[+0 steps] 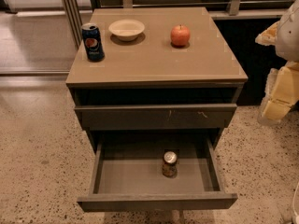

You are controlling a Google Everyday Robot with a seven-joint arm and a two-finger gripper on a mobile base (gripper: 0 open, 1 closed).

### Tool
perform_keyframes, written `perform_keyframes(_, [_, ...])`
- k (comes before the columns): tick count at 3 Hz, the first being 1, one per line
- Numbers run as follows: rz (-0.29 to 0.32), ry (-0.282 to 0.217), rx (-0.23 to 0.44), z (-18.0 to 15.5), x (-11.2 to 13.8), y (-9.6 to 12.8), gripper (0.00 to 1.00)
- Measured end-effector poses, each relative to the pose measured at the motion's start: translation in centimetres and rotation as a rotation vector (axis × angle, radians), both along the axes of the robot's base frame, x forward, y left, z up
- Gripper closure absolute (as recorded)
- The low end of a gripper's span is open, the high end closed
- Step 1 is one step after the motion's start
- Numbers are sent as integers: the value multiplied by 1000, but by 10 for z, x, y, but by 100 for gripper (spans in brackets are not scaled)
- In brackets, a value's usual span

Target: Pick orange can from middle drawer and place on counter

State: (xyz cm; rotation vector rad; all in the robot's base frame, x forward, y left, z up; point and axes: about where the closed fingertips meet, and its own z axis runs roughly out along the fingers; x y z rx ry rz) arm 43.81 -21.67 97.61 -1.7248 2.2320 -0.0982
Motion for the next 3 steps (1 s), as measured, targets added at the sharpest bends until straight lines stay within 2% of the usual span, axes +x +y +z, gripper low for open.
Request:
perform_keyframes(1, [0,0,0,0,0,0,0])
perform_keyframes(2, [0,-16,15,-5,2,2,19])
perform_keyframes(3, [9,-27,63,-39,10,6,42])
